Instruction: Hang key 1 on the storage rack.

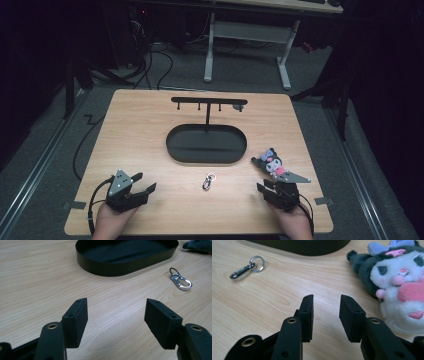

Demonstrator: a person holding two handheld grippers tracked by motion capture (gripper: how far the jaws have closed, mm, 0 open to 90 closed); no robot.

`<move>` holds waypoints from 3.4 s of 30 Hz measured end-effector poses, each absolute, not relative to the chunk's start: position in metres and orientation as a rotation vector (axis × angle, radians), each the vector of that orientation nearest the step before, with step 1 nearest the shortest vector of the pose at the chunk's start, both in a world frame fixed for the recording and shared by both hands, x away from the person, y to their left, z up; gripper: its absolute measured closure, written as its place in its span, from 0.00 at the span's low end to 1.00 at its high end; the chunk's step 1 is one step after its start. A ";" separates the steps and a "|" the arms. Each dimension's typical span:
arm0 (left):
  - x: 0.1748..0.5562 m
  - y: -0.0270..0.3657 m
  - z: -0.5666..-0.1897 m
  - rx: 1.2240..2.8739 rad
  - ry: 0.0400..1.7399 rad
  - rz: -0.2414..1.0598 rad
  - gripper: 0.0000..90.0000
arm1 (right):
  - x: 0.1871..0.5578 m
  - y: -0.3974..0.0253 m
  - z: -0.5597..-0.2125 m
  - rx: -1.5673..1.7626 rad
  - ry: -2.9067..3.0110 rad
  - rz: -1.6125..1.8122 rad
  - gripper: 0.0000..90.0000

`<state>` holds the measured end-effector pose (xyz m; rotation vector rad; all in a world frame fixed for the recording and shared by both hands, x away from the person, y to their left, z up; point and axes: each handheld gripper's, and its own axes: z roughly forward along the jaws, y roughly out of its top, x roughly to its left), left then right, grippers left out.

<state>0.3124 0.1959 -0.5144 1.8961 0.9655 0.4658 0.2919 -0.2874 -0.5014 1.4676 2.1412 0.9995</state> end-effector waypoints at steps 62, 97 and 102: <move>0.310 0.207 -0.520 1.924 0.961 0.446 0.40 | 0.333 -0.303 -0.432 1.540 2.606 0.448 0.35; 0.310 0.215 -0.521 1.909 0.971 0.438 0.40 | 0.390 -0.327 -0.479 1.647 2.571 0.235 0.30; 0.310 0.214 -0.520 1.909 0.963 0.442 0.40 | 0.388 -0.324 -0.482 1.618 2.545 0.247 0.48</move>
